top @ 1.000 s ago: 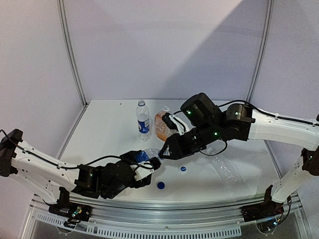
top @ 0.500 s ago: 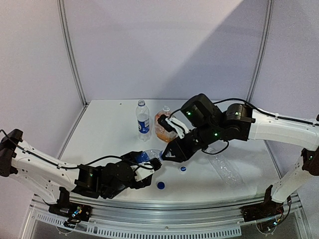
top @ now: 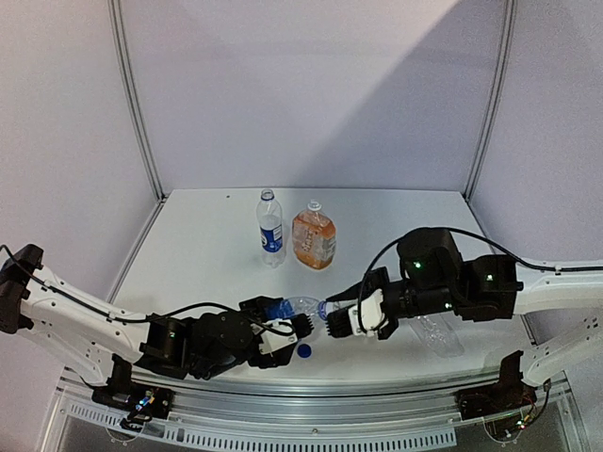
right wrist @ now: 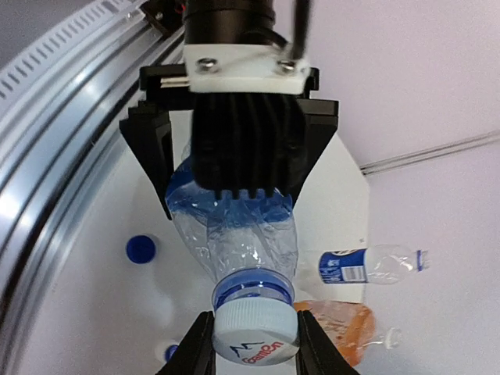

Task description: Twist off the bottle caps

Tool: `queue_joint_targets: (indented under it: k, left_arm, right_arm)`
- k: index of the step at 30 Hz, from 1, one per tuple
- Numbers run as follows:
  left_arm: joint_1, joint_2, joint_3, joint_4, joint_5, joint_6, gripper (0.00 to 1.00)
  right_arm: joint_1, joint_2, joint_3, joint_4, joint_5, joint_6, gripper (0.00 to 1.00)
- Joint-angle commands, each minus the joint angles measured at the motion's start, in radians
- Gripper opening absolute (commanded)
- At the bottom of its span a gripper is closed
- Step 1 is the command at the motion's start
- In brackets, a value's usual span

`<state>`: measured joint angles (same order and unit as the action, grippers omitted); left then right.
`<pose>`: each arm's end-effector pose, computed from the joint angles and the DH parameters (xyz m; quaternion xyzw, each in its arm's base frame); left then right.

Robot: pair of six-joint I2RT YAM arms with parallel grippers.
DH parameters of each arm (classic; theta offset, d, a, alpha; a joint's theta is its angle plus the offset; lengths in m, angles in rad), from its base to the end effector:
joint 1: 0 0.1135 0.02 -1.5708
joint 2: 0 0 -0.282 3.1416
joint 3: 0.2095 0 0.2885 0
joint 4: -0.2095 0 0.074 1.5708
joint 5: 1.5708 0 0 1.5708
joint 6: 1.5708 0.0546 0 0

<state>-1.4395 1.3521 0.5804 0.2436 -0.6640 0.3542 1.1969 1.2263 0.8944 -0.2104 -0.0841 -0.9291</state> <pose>0.0732 -0.2970 0.1760 0.5393 0.6384 -0.0011 0.5492 0.1130 0.3006 0.2774 -0.7702 0.4049 0.1019 0.4822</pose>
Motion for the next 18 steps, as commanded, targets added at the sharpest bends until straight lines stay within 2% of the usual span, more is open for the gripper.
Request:
queue_joint_targets:
  k: [1,3,6,11,15,18]
  left_arm:
    - [0.015,-0.02,0.002,-0.009,-0.052,-0.049,0.0]
    - [0.015,-0.02,0.002,-0.011,-0.052,-0.05,0.0]
    - [0.014,-0.017,0.004,-0.013,-0.052,-0.05,0.0]
    - [0.016,-0.016,0.004,-0.015,-0.068,-0.052,0.0]
    - [0.016,-0.007,0.007,-0.018,-0.083,-0.047,0.0]
    - [0.016,-0.001,0.013,-0.025,-0.083,-0.048,0.0]
  right_arm:
    - [0.064,0.0,-0.084,0.069,0.267,-0.507,0.21]
    - [0.084,0.033,-0.094,0.081,0.355,-0.594,0.22]
    - [0.096,0.039,-0.095,0.084,0.346,-0.585,0.26]
    - [0.108,-0.04,-0.086,0.03,0.226,-0.472,0.26]
    - [0.108,-0.143,-0.033,-0.094,0.046,-0.337,0.27]
    - [0.113,-0.187,-0.005,-0.152,0.028,-0.291,0.27]
